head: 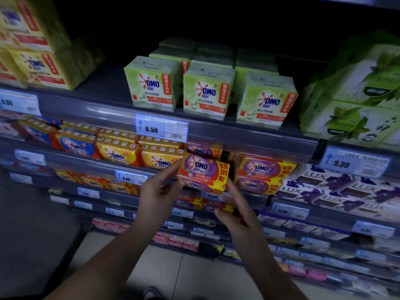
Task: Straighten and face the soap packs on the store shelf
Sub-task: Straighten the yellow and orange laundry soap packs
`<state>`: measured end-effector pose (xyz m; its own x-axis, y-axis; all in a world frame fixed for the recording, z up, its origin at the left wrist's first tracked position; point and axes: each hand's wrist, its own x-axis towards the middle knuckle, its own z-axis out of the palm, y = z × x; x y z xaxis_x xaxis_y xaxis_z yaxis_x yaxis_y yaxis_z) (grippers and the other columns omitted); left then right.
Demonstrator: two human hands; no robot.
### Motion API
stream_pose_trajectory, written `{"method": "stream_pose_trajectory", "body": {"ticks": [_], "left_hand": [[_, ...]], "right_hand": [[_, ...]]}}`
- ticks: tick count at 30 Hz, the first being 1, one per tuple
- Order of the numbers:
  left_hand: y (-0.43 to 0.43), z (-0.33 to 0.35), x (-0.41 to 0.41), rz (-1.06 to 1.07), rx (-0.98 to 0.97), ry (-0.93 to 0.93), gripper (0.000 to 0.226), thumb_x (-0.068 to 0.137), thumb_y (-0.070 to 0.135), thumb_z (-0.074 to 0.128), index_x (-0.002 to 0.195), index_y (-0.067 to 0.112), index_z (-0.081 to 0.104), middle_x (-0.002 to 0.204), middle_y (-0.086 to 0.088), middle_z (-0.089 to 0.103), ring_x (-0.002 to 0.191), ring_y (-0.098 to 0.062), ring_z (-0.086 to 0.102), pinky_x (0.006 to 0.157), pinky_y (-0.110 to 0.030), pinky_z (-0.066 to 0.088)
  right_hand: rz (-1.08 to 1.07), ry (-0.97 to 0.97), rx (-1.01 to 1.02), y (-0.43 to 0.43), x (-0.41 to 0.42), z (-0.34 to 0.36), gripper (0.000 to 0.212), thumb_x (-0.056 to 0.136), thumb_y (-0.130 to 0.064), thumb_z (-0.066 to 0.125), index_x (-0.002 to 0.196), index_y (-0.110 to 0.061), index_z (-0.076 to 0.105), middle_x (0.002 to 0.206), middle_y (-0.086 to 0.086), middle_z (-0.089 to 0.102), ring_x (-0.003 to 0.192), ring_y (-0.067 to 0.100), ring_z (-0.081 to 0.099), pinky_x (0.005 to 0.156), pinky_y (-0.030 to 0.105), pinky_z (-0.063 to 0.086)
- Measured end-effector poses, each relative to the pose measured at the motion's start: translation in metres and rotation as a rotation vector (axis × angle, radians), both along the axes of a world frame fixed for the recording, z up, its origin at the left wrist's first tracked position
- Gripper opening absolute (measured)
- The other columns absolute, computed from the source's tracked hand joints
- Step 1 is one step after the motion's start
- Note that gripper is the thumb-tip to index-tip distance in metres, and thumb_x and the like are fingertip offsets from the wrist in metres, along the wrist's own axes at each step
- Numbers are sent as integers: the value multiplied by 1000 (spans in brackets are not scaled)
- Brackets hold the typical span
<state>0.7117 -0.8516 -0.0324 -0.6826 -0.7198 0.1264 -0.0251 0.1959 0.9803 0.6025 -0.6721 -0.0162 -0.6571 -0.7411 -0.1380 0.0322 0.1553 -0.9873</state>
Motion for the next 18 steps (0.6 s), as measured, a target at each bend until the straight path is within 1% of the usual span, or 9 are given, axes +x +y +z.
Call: {"method": "stream_pose_trajectory", "body": {"ticks": [3,6,7,9,11,13,14,16,18], "left_hand": [[-8,-9,-7,-24,-47,-58,55,97,1,65,144,28,56,119,10,75,113,-7,68,89,-24,58],[-12,-10,-13,-95,-63,-71,58,97,-2,63,146,27,54,128,6,71,124,-9,63,96,-26,55],[-12,-9,-16,-123,-41,-59,59,96,-5,62,147,23,52,133,2,68,128,-11,61,100,-29,54],[-11,-9,-19,-154,-47,-64,61,95,-7,62,149,19,49,140,-4,61,133,-15,56,105,-37,51],[-10,-9,-18,-97,-151,-128,64,94,-2,65,150,25,48,138,0,58,129,-13,57,102,-38,54],[-9,-12,-13,-21,-239,-159,63,93,2,67,146,32,51,127,7,54,118,-7,59,96,-32,55],[-9,-13,-11,-3,-245,-157,60,93,3,67,143,33,53,125,10,54,115,-3,59,95,-30,55],[-6,-13,-7,-30,-230,-151,60,93,1,66,139,38,53,123,22,60,115,4,60,91,-21,55],[0,-13,-6,-73,-213,-152,72,93,0,65,141,50,44,121,33,61,118,12,57,87,-9,51]], "right_hand": [[-39,-25,41,-5,3,-5,67,100,-12,62,144,-55,35,132,-40,47,106,-31,51,80,7,54],[-86,-31,49,-12,2,-7,71,101,-8,59,154,-44,27,112,-60,50,105,-28,55,77,7,55],[-98,-34,50,-15,1,-6,73,101,-7,59,156,-42,25,110,-60,50,104,-28,55,77,6,55],[-135,-33,48,-22,2,-4,74,100,-6,60,158,-37,26,120,-48,52,105,-29,54,77,5,53],[-207,-5,40,-26,5,-4,67,99,-3,60,154,-32,35,133,-31,50,109,-28,53,76,3,51],[-290,34,50,-28,8,-6,56,98,0,60,145,-29,46,142,-12,49,112,-24,53,74,2,50],[-304,43,53,-27,9,-7,53,98,0,60,142,-27,48,144,-7,49,114,-21,53,74,3,50],[-303,41,37,-27,11,-8,51,99,1,59,142,-25,50,146,-7,50,120,-14,56,79,8,54],[-301,36,16,-28,11,-8,53,98,2,59,144,-25,48,143,-16,49,125,-9,56,92,21,56]]}}
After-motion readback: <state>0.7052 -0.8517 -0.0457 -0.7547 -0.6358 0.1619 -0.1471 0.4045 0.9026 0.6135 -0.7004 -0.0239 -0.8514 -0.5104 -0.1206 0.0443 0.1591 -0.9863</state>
